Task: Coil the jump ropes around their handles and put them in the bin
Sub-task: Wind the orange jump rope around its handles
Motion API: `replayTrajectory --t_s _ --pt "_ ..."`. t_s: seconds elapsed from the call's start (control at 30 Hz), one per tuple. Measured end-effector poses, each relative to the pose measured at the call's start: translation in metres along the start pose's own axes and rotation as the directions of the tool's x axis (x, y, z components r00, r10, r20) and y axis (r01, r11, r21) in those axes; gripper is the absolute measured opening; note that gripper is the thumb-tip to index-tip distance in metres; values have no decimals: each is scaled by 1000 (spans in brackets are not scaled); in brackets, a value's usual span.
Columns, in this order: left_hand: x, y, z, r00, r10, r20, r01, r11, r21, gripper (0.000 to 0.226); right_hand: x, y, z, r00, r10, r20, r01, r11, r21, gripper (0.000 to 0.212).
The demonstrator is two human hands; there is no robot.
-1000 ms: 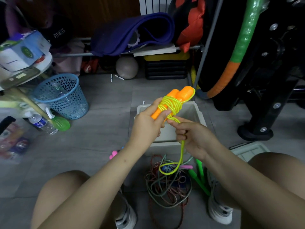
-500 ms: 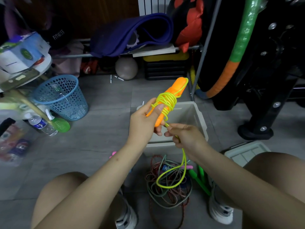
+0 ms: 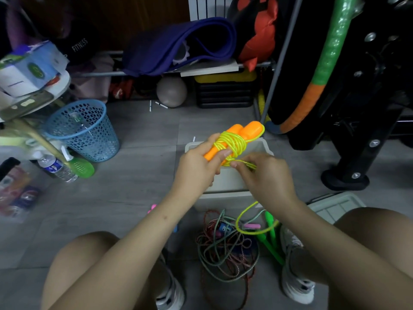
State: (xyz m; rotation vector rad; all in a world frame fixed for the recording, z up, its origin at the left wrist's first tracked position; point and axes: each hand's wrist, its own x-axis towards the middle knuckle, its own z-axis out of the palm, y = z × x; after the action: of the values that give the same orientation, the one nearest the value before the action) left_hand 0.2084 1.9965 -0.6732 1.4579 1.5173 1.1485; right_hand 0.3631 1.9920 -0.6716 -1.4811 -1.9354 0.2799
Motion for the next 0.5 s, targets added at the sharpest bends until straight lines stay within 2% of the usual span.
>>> replayTrajectory --t_s 0.13,0.2,0.27,0.33,0.43,0.5 --pt "1 5 -9 993 -8 119 9 1000 -12 37 16 10 -15 963 -204 -175 170 966 -193 41" --pt "1 4 -12 980 -22 198 25 1000 -11 38 20 13 -20 938 -313 -151 282 939 -195 40" --pt "-1 5 -14 957 -43 286 42 999 8 40 21 15 -23 928 -368 -61 363 929 -69 40" --pt "-2 8 -17 918 -54 392 44 998 36 42 22 13 -28 924 -374 84 370 927 58 40" --pt "-5 10 -24 839 -89 537 43 994 98 39 22 9 -38 901 -285 327 218 949 227 40" --pt "-10 14 -25 761 -137 634 84 990 113 39 24 7 -44 851 -268 451 118 936 332 46"
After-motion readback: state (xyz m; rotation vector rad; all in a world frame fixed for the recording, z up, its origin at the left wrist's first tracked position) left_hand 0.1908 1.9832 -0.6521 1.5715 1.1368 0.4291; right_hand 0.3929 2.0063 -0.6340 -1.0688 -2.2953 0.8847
